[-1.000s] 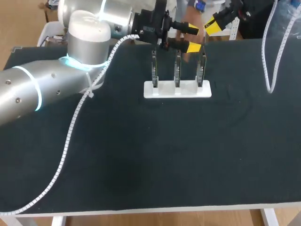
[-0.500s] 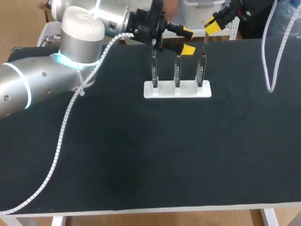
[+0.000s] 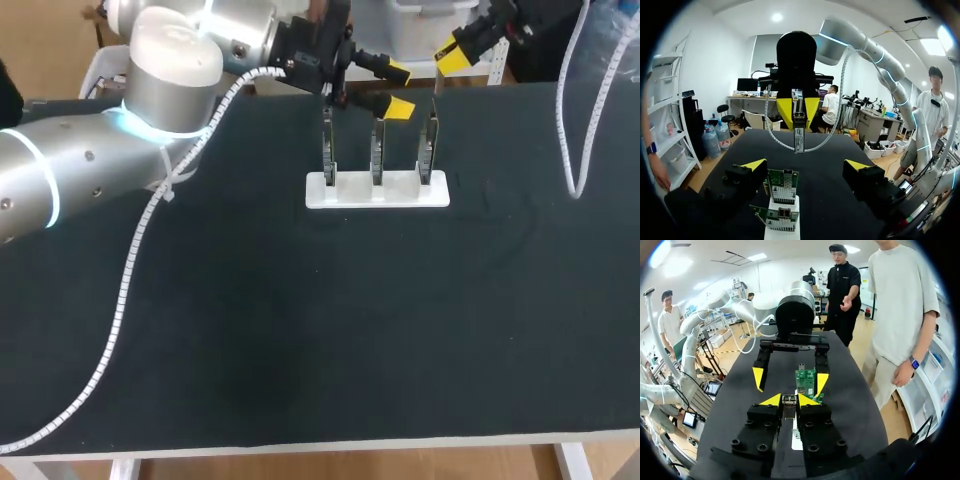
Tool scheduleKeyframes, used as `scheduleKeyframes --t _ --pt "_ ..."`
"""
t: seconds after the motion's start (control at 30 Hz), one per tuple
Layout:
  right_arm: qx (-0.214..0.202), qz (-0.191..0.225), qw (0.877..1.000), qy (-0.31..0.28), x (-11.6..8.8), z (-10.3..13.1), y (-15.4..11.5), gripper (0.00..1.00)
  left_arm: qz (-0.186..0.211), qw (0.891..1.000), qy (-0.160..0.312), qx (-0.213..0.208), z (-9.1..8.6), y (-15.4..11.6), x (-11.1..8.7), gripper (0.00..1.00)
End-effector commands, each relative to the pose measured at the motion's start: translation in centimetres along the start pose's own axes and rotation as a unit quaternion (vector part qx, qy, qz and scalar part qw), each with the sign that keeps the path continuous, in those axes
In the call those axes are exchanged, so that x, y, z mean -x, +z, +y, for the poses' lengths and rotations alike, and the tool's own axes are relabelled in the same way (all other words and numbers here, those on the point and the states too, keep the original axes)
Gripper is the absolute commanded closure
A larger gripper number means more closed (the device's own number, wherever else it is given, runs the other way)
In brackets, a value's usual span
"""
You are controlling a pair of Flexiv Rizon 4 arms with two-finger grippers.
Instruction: Pick up the optical module with the left hand, and insert it into the network port with the right hand.
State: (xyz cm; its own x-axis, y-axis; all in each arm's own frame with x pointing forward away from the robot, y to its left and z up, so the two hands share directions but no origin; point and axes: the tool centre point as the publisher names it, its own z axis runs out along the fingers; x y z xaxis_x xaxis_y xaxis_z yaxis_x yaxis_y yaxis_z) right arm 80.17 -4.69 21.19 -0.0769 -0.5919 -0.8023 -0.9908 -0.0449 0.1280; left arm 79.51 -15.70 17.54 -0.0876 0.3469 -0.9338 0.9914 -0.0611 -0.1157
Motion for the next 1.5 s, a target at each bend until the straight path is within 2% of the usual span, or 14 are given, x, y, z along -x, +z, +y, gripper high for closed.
scheduleKeyframes --t 0.03,0.47,0.7,1.07,1.17,1.5 --pt "-0.006 -0.001 1.0 0.0 -0.14 0.59 0.07 1.0 0.004 1.0 0.0 0.006 -0.51 -0.26 -0.05 0.0" --pt "-0.005 -0.001 1.0 0.001 -0.28 0.75 0.16 1.0 0.011 1.0 -0.005 0.007 -0.67 -0.31 -0.33 0.0" --pt "-0.005 -0.002 1.0 0.001 -0.35 0.83 0.13 1.0 0.042 0.999 -0.004 0.017 -0.51 -0.53 -0.56 0.0" --pt "-0.006 0.0 1.0 0.002 -0.45 0.94 -0.06 1.0 0.049 0.999 -0.001 0.021 0.0 -0.77 -0.49 0.0" --pt "-0.006 0.0 1.0 0.002 -0.45 0.94 -0.07 1.0 0.063 0.998 -0.001 0.024 0.03 -0.75 -0.53 0.0" --pt "-0.004 0.004 1.0 -0.001 -0.49 0.97 0.07 1.0 0.064 0.998 -0.005 0.028 0.12 -1.06 -0.84 0.0"
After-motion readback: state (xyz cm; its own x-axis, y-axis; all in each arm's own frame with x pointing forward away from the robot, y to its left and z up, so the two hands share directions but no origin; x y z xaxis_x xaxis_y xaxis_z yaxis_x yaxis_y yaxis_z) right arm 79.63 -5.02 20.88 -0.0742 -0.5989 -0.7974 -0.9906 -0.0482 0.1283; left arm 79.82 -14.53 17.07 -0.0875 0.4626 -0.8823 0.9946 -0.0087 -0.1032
